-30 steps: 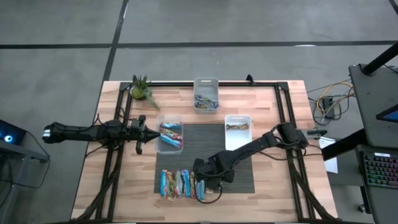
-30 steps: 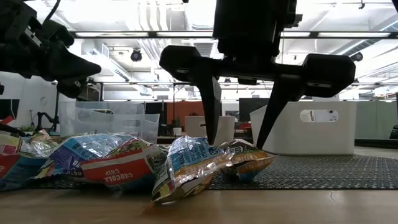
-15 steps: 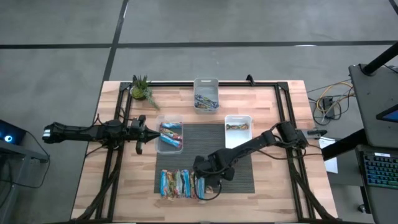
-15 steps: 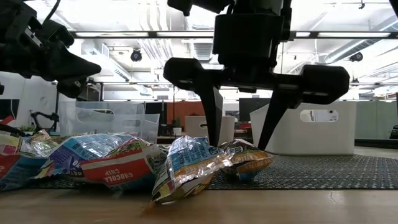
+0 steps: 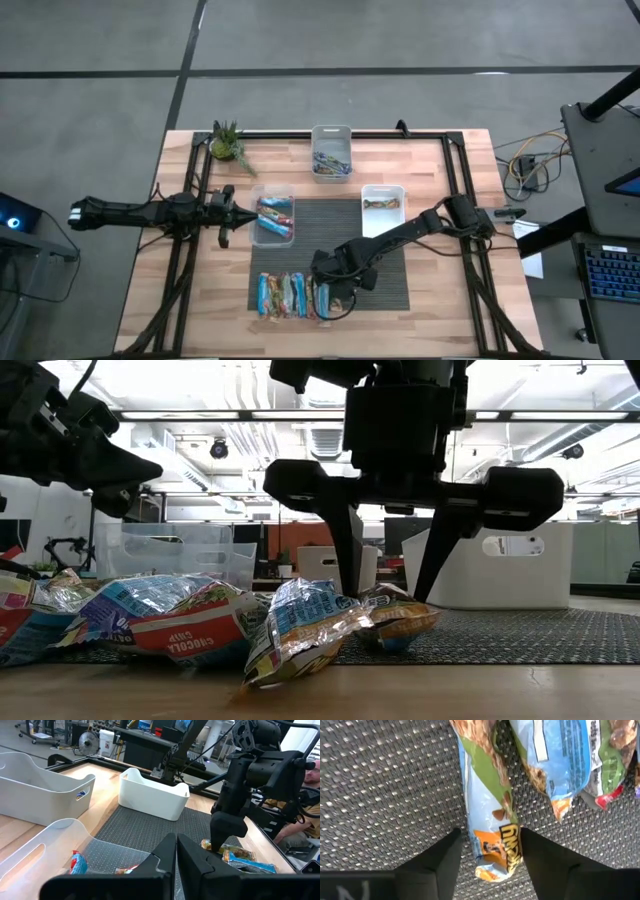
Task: Pick and place Granola Bars by type
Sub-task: Put the yellow granola bar into the white bin
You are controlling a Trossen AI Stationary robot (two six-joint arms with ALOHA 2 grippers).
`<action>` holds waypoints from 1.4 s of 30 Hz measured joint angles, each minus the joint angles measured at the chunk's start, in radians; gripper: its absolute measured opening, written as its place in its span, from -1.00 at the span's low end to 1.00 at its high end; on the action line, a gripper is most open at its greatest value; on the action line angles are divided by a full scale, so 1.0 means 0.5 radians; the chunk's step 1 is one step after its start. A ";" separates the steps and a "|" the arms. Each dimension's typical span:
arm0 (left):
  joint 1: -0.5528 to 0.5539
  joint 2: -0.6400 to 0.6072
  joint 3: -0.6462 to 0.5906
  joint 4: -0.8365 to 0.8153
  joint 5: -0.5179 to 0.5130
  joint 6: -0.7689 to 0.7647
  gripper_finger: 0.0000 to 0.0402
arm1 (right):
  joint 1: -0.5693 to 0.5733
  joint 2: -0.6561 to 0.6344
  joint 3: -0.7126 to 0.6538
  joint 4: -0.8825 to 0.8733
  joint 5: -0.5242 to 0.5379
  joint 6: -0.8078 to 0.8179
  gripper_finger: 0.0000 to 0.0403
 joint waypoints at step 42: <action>0.000 0.000 0.000 0.000 0.001 0.000 -1.00 | 0.002 -0.086 0.018 -0.022 -0.015 0.108 -0.74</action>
